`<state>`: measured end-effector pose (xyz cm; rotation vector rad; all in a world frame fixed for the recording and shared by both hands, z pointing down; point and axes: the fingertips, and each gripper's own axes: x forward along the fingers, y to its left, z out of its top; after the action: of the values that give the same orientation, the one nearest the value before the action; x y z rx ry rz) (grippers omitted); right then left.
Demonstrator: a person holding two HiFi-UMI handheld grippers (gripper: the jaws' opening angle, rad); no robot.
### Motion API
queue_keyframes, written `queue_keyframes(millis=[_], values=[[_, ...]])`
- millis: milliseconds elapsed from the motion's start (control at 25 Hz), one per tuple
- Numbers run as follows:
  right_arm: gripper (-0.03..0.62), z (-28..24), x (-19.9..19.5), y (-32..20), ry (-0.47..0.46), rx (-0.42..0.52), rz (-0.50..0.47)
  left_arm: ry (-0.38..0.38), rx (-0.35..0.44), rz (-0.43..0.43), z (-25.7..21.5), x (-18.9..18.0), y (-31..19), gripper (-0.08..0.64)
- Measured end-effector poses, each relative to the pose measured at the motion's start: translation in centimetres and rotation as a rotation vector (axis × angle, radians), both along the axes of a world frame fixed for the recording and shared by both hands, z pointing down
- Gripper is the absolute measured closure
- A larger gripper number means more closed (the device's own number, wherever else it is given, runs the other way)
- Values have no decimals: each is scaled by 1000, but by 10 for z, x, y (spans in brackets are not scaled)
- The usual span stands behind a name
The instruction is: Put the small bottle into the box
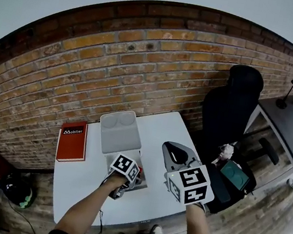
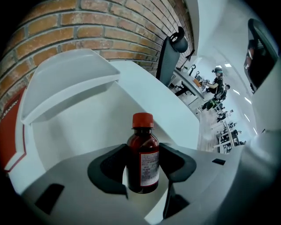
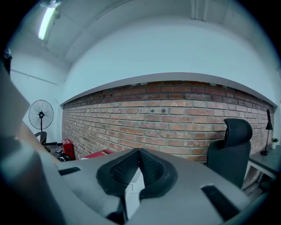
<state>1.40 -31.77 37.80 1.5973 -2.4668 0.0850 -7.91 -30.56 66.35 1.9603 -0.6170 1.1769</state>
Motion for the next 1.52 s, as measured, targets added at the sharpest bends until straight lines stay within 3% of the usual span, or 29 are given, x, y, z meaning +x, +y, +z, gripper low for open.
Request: queue_keyframes(millis=[200, 520, 920, 1520], values=[[572, 1, 6, 2, 0, -3, 12, -28, -60, -1, 14, 1, 6, 324], [572, 7, 8, 4, -2, -16, 15, -43, -93, -20, 18, 2, 7, 324], [572, 12, 7, 5, -8, -26, 9, -57, -93, -35, 19, 2, 6, 322], [572, 20, 8, 8, -14, -39, 5, -18, -116, -63, 15, 3, 9, 301]])
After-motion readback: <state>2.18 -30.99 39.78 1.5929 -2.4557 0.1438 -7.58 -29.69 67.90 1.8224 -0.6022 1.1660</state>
